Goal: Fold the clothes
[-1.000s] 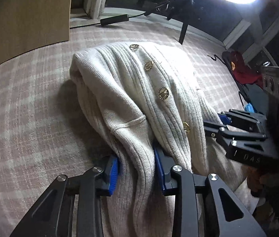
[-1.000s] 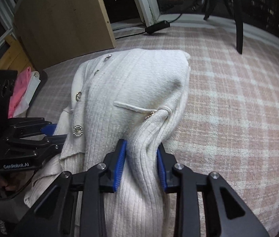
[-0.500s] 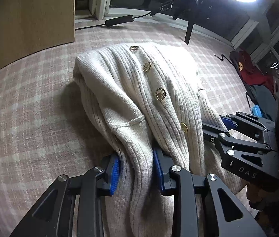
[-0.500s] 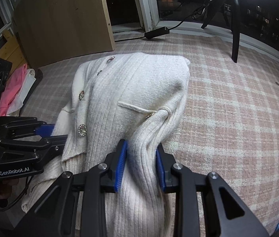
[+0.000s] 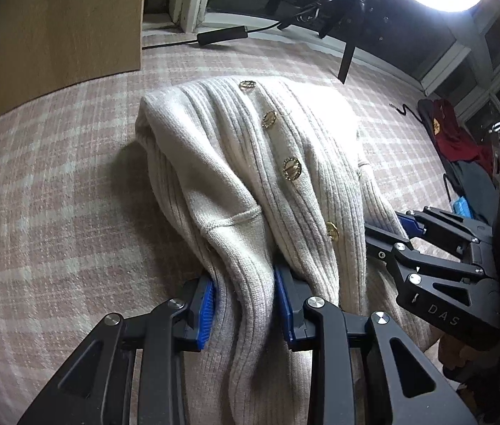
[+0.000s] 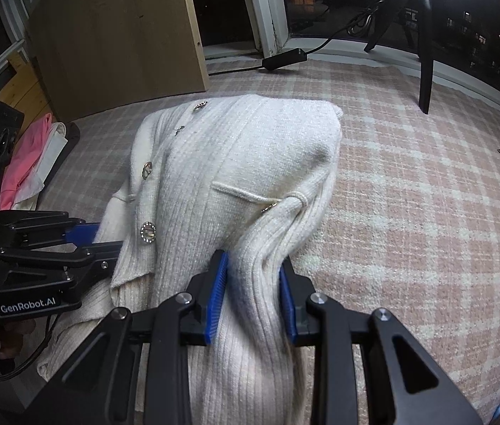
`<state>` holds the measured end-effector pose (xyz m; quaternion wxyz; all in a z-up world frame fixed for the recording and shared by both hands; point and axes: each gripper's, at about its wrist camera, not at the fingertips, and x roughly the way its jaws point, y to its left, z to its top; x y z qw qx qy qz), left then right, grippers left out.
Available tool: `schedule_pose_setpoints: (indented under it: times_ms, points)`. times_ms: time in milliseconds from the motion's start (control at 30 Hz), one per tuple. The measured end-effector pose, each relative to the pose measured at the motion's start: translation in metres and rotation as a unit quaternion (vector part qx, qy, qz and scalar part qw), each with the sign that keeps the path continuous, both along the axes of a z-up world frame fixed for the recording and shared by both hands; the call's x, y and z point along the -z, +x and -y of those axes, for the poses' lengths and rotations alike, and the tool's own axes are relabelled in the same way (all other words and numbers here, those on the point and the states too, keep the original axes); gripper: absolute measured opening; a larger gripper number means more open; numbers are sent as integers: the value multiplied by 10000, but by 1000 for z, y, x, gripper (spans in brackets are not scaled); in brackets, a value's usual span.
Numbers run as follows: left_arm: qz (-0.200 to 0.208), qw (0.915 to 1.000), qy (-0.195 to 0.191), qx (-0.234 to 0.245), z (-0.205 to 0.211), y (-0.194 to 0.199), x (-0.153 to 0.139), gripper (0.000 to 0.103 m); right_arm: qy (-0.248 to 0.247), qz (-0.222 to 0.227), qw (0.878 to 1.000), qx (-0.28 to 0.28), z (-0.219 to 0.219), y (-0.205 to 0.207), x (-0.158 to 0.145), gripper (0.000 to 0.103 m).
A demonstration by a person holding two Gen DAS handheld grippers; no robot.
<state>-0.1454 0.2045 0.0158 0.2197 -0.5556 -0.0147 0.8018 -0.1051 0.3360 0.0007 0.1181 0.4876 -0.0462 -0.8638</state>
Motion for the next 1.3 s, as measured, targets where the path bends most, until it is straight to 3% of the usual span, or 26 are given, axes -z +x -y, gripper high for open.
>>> schedule_pose_setpoints:
  times_ms: [667,867,1167,1300]
  points:
    - [70,10000,2,-58,2,-1,-3,28,168,-71,9998,19,1,-1,2,28]
    - [-49,10000,44,-29,3,1,-16,26,139,-150,9998,17,0,1,-7,24]
    - [-416,9991,98,-73,15,19,-58,10,-42,-486,9988,-22,4,18,-44,19]
    - [-334,9990,295,-60,24,24,-54,0,-10,-480,9988,-27,6,25,-49,18]
